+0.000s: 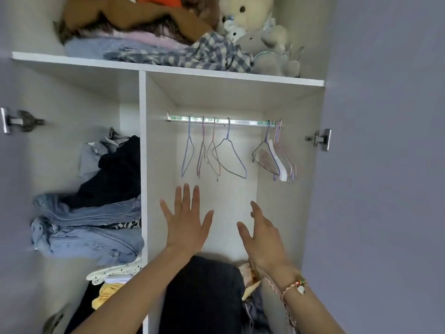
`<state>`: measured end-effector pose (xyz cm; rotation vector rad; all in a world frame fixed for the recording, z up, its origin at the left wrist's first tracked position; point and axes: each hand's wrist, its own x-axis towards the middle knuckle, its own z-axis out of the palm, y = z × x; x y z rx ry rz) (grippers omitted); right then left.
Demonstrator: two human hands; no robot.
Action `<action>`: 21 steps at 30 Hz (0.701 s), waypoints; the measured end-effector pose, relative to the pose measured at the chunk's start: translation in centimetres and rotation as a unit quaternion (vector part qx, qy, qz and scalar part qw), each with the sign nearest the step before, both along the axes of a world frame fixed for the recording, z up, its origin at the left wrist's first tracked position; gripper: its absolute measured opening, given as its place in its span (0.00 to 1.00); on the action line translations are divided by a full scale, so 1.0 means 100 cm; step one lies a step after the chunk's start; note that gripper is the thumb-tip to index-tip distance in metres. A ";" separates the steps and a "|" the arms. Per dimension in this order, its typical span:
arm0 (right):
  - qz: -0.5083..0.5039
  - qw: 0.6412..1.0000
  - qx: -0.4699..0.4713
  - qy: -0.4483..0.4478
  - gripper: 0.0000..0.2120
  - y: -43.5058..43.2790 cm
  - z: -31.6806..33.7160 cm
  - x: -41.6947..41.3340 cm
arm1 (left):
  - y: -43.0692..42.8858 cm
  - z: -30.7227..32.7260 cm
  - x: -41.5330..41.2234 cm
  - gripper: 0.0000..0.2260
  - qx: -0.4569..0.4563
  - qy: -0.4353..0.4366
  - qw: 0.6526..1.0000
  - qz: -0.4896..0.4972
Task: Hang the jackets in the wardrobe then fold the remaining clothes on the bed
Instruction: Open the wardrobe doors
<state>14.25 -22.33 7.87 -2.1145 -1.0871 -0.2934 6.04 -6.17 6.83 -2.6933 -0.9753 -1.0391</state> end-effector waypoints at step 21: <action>0.080 0.983 0.090 0.140 0.26 0.145 0.103 0.161 | 0.108 0.112 0.064 0.28 -0.125 -0.050 0.991 -0.026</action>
